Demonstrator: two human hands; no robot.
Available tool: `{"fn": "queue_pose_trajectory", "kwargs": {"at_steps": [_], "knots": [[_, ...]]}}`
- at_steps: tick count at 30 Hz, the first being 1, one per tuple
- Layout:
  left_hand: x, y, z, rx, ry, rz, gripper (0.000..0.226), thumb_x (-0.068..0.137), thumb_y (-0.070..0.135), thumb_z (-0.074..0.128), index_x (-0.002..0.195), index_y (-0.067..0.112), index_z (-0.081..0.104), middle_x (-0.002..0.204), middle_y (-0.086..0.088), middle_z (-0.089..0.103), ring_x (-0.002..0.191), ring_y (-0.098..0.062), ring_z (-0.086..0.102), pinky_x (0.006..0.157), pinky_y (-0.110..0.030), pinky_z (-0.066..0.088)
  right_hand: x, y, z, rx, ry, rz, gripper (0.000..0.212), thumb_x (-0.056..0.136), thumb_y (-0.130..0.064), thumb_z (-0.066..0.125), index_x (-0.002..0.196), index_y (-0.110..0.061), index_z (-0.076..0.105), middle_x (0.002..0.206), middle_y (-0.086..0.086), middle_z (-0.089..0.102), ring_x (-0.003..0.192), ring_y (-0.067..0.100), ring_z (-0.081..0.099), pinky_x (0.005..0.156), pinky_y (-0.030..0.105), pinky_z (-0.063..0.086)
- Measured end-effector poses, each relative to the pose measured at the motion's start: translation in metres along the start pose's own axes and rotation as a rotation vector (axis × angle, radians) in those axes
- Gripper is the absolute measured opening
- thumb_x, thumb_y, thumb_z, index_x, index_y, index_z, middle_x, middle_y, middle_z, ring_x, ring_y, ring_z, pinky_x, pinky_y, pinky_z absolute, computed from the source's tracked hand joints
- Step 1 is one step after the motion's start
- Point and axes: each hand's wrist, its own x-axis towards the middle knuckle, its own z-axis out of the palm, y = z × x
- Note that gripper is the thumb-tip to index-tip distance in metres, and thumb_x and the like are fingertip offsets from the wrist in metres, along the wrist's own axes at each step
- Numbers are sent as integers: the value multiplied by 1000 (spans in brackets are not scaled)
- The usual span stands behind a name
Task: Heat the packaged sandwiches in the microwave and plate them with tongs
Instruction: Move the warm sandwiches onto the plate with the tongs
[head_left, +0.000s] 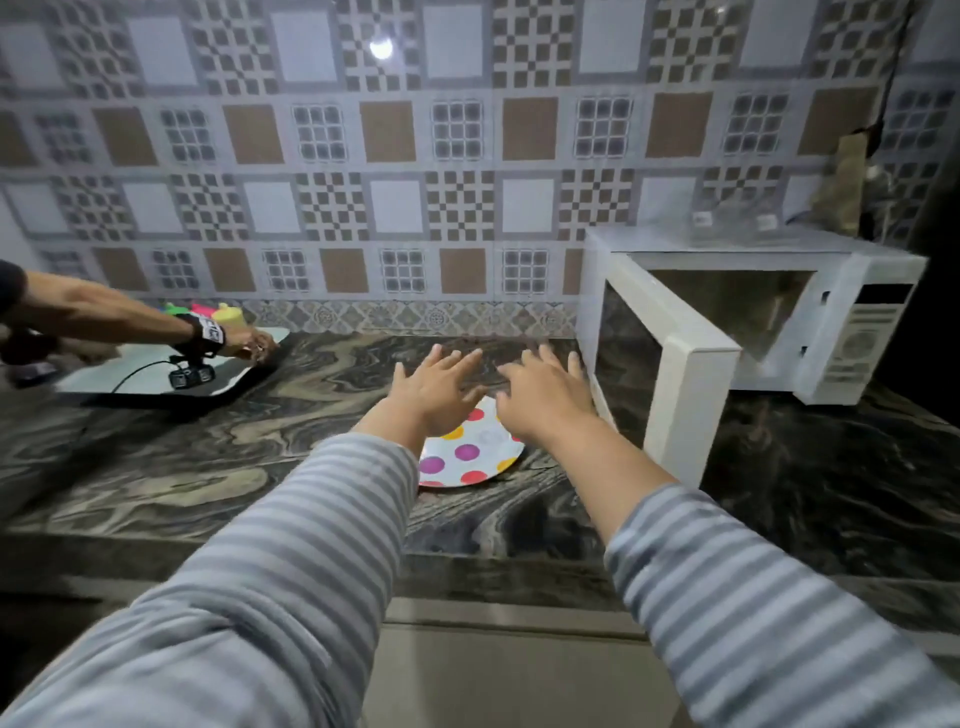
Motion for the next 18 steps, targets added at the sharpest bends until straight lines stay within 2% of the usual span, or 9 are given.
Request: {"fn": "queue_pose_trajectory", "kwargs": {"at_steps": [4, 8, 11, 14, 18], "knots": [[-3, -49, 34, -54, -86, -72, 58, 100, 52, 28, 152, 38, 7, 162, 5, 8, 149, -20, -4, 115, -59, 5, 18, -21, 42, 71, -98, 52, 49, 98, -35, 34, 145, -22, 39, 156, 7, 26, 147, 28, 10, 118, 53, 6], [-3, -90, 75, -197, -120, -185, 55, 98, 53, 32, 149, 43, 14, 162, 0, 4, 148, -33, -1, 117, -56, 8, 29, -26, 88, 121, -207, 109, 49, 98, -38, 33, 145, -24, 37, 154, 7, 28, 144, 30, 17, 117, 52, 12], [1, -114, 101, -274, -130, -230, 55, 95, 60, 34, 146, 50, 18, 162, -8, 2, 147, -38, 0, 118, -52, 8, 40, -18, 119, 139, -286, 149, 53, 98, -46, 29, 148, -29, 27, 157, 10, 19, 145, 32, 12, 116, 54, 11], [7, -131, 118, -383, -145, -232, 64, 85, 71, 42, 144, 52, 24, 161, -11, 4, 147, -36, -2, 119, -50, 4, 55, -8, 143, 207, -343, 214, 62, 96, -57, 29, 152, -36, 11, 161, 10, 1, 147, 34, -1, 117, 54, 3], [19, -144, 132, -448, -128, -254, 76, 74, 82, 42, 142, 56, 22, 160, -15, 5, 148, -32, -1, 120, -46, 2, 75, 4, 169, 255, -333, 280, 77, 88, -70, 33, 151, -40, 1, 160, 16, -9, 147, 35, -11, 115, 56, -2]]}}
